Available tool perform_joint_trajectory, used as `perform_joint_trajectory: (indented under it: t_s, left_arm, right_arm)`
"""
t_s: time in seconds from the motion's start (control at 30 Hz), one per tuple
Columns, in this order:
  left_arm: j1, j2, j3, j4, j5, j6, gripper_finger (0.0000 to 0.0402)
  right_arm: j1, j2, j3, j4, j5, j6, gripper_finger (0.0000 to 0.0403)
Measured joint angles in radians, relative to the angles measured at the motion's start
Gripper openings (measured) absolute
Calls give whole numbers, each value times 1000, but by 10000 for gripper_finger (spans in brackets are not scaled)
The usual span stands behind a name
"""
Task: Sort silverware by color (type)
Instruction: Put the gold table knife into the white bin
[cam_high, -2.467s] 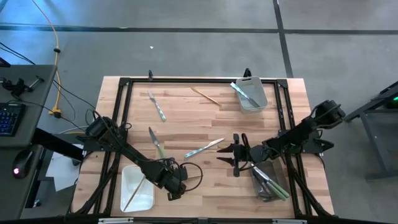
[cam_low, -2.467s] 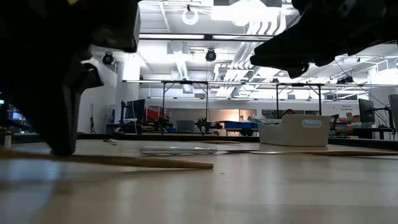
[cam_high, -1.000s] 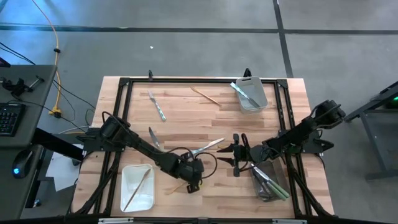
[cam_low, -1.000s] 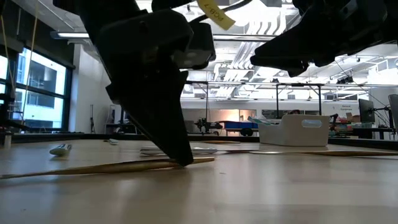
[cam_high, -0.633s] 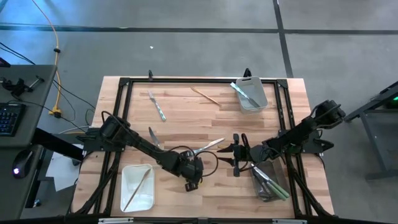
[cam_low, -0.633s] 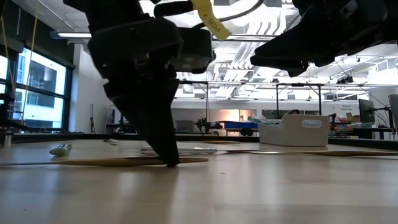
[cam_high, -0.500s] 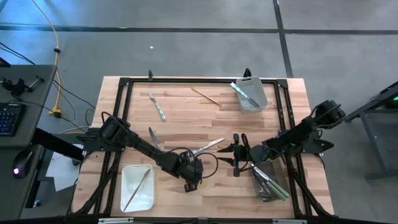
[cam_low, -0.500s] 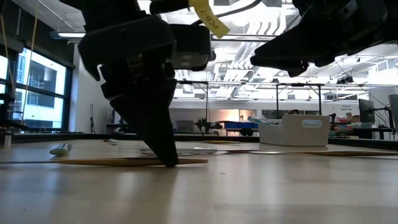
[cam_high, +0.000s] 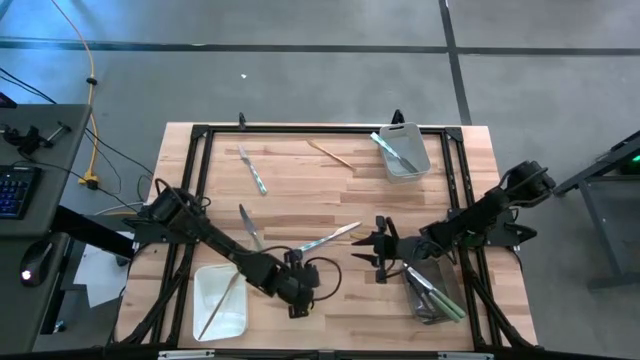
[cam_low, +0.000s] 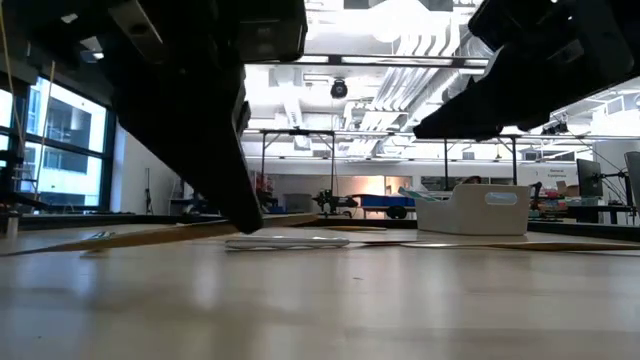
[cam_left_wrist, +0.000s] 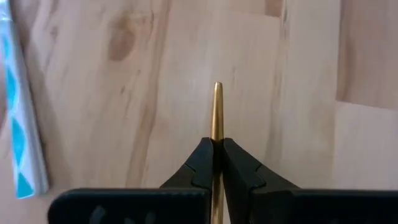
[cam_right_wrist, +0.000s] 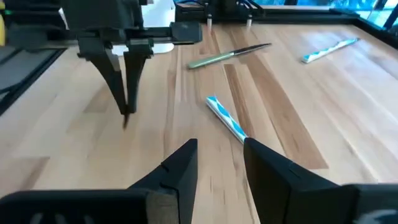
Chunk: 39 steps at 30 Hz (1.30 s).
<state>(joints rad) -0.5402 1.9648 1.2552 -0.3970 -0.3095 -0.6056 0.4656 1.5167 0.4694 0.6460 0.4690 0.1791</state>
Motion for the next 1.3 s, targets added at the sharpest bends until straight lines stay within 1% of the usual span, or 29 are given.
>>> perform_joint_trajectory:
  t_s: [0.07, 0.17, 0.27, 0.43, 0.57, 0.7, 0.83, 0.9, 0.97, 1.03, 1.1, 1.23, 1.3]
  left_arm:
    - [-6, -5, 0, 23, -24, 0, 3]
    - [-7, -22, 2, 54, -61, 3, 3]
    - [-6, -50, 2, 65, -107, 29, 3]
    - [-5, -141, 2, 69, -208, 87, 2]
    - [-13, -227, 2, 76, -319, 136, 2]
    - [-34, -293, 3, 120, -437, 199, 2]
    - [-53, -329, -14, 243, -531, 297, 2]
    - [-58, -332, -33, 335, -556, 350, 1]
    - [-58, -331, -52, 410, -575, 410, 1]
    - [-59, -330, -70, 498, -580, 463, 1]
    - [-59, -330, -104, 621, -584, 523, 1]
    - [-61, -329, -167, 812, -583, 619, 1]
    - [-63, -330, -190, 880, -584, 647, 1]
  right_arm:
    - [2, 12, 0, 10, -3, 4, 119]
    - [4, 43, 0, 87, -26, -2, 130]
    - [9, 76, 1, 167, -37, -11, 150]
    - [20, 100, 2, 258, -40, -21, 189]
    - [20, 100, 28, 277, -40, -46, 206]
    - [19, 100, 87, 278, -56, -98, 208]
    - [18, 100, 158, 280, -59, -181, 209]
    - [14, 100, 191, 279, -68, -204, 209]
    - [3, 100, 223, 280, -100, -214, 209]
    - [-9, 104, 247, 280, -130, -214, 209]
    - [-21, 115, 274, 280, -139, -214, 209]
    - [-40, 149, 316, 279, -140, -214, 208]
    - [-48, 169, 337, 279, -140, -214, 203]
